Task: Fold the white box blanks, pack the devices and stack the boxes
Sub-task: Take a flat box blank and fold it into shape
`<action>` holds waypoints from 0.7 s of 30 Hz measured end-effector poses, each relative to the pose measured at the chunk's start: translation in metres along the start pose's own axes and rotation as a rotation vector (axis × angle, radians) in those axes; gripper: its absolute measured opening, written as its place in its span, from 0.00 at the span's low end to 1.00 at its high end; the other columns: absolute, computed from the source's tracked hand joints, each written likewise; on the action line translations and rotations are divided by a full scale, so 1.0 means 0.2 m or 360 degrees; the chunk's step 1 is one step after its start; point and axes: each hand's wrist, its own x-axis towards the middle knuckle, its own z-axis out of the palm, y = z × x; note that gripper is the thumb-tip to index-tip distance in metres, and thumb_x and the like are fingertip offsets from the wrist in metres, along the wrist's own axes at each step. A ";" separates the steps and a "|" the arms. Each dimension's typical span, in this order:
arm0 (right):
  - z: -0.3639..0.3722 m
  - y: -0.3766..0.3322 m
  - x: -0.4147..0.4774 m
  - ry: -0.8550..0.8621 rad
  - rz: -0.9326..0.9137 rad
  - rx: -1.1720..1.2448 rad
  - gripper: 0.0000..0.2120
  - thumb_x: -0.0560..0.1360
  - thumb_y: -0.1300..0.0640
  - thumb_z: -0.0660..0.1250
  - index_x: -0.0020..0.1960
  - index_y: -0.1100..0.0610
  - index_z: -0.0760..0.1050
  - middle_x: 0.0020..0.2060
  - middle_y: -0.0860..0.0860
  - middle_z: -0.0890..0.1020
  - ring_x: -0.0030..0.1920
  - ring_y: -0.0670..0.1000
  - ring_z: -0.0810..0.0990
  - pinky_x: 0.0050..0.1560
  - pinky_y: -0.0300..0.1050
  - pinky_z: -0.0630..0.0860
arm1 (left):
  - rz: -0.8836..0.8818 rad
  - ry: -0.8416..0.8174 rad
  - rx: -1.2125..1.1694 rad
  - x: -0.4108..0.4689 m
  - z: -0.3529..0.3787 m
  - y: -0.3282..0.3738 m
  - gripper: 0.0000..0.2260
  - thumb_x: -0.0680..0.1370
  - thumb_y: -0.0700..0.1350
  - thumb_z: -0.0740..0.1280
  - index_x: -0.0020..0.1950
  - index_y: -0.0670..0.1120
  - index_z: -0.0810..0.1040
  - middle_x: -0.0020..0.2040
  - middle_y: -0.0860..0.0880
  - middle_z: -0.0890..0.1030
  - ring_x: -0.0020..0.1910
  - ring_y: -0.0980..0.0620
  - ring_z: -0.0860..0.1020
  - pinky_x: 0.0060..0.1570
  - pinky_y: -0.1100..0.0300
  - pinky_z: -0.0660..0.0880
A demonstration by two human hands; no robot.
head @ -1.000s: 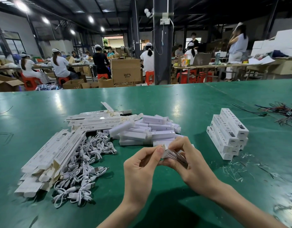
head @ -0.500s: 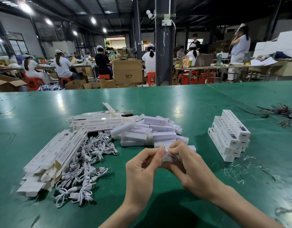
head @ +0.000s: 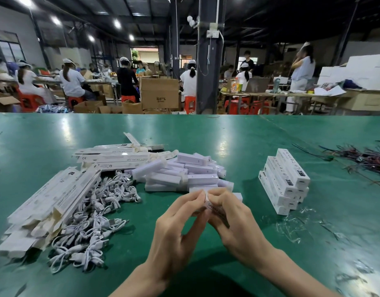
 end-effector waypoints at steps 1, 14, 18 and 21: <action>0.01 -0.01 0.00 0.0003 -0.0008 0.0037 0.06 0.78 0.59 0.64 0.53 0.60 0.71 0.52 0.51 0.77 0.48 0.54 0.79 0.46 0.53 0.77 | 0.0005 0.0018 -0.0027 0.00 0.00 0.00 0.11 0.79 0.44 0.66 0.55 0.40 0.82 0.57 0.49 0.81 0.55 0.53 0.81 0.52 0.60 0.78; 0.01 0.01 0.01 -0.0512 0.0357 -0.0534 0.25 0.81 0.47 0.59 0.76 0.48 0.58 0.51 0.45 0.68 0.50 0.54 0.74 0.52 0.51 0.71 | -0.0920 0.0346 -0.0556 0.06 -0.05 -0.13 0.06 0.75 0.46 0.67 0.48 0.50 0.84 0.42 0.49 0.85 0.39 0.53 0.81 0.37 0.64 0.79; -0.03 0.02 0.03 -0.0555 0.0464 -0.0567 0.24 0.81 0.48 0.59 0.76 0.49 0.58 0.52 0.48 0.69 0.50 0.55 0.74 0.52 0.51 0.71 | -0.1018 0.0038 -0.0593 0.05 -0.03 -0.16 0.14 0.75 0.52 0.66 0.60 0.59 0.79 0.55 0.56 0.83 0.45 0.53 0.82 0.37 0.62 0.78; -0.08 0.01 0.10 -0.0453 0.0490 -0.0601 0.18 0.79 0.51 0.62 0.68 0.51 0.68 0.48 0.50 0.67 0.44 0.55 0.74 0.47 0.50 0.72 | -0.0990 -0.0131 -0.0567 0.02 -0.02 -0.14 0.21 0.75 0.55 0.65 0.68 0.65 0.69 0.62 0.59 0.76 0.51 0.52 0.80 0.41 0.60 0.79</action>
